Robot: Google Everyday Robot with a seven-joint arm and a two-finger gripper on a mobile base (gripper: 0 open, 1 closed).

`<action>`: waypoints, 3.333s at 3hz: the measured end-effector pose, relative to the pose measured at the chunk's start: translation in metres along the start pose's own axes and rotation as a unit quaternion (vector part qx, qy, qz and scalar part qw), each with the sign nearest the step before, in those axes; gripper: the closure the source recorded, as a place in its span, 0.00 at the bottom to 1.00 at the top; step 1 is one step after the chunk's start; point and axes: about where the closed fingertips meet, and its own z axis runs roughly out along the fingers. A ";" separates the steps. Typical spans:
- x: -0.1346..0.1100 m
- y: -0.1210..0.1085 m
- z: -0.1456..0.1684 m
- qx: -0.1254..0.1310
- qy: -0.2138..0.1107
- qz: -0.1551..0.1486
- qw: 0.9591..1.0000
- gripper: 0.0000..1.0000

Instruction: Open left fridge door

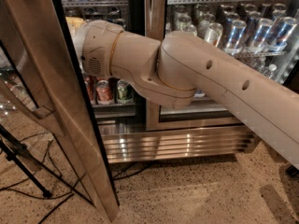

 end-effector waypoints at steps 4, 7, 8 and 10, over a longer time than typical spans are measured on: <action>0.016 0.076 0.074 -0.085 -0.057 0.129 0.986 1.00; 0.020 0.129 0.167 -0.135 -0.010 0.212 0.968 1.00; 0.020 0.130 0.168 -0.136 -0.010 0.213 0.967 1.00; 0.008 0.152 0.223 -0.225 -0.025 0.237 0.945 1.00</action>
Offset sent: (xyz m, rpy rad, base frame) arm -0.0610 0.1110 -0.0226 0.2565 0.2796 0.3095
